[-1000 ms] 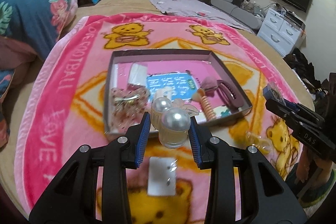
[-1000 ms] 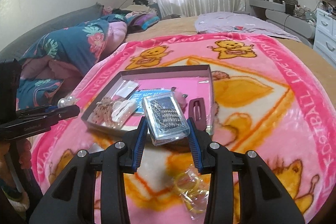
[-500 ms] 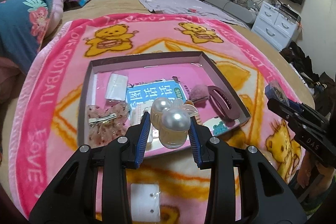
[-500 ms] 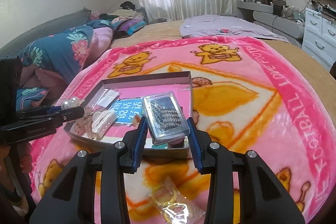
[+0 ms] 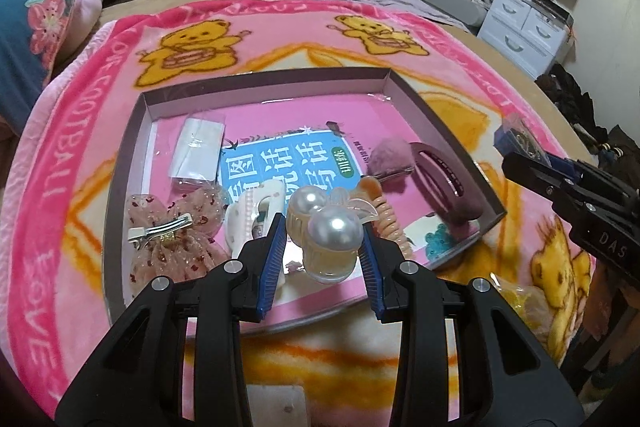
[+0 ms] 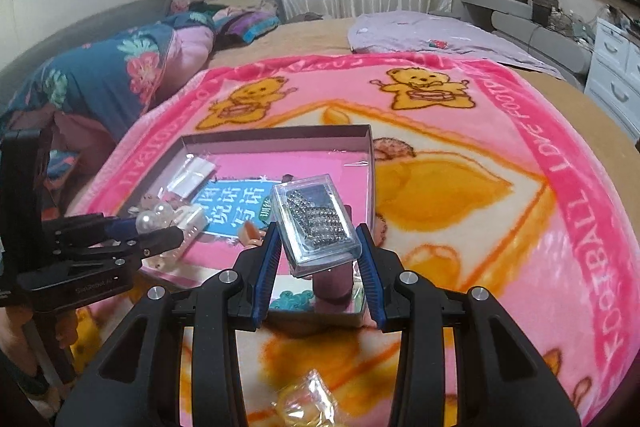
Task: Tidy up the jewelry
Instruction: 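Carry the pearls in left tool over the box while right tool carries the stud box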
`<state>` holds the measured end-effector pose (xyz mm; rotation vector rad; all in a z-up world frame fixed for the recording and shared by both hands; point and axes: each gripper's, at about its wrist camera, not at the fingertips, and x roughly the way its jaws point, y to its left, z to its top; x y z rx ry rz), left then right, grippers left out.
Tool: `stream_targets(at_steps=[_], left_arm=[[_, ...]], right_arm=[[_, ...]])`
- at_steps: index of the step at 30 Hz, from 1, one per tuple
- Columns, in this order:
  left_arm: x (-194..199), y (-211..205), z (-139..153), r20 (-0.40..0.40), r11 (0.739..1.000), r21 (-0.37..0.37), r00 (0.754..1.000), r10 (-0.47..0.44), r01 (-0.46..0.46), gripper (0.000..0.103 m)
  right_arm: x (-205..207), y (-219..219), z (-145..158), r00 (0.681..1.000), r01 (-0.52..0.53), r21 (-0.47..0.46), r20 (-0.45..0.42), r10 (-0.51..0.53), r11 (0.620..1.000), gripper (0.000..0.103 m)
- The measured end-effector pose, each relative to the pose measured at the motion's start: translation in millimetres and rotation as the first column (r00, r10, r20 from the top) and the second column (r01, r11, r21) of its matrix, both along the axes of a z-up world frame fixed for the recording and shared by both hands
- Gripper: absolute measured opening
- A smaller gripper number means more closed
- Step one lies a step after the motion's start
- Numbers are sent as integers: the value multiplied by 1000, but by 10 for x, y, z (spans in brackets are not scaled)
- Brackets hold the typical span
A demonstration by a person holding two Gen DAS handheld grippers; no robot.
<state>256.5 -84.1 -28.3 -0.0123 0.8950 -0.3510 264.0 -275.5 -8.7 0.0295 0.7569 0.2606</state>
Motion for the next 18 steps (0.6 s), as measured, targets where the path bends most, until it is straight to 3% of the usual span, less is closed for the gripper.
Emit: stream_targets(at_steps=[9,18], left_arm=[[57,5,-111,-19,1000,19,1000,6,-5,28],[37,1,-110,-24,1000,23,1000,9,-8,29]], right_arm=[[242,129,-305,994,-36,-22,-108,34,999,37],[240,174,-417,987,-41,-9,-156,39,999,37]])
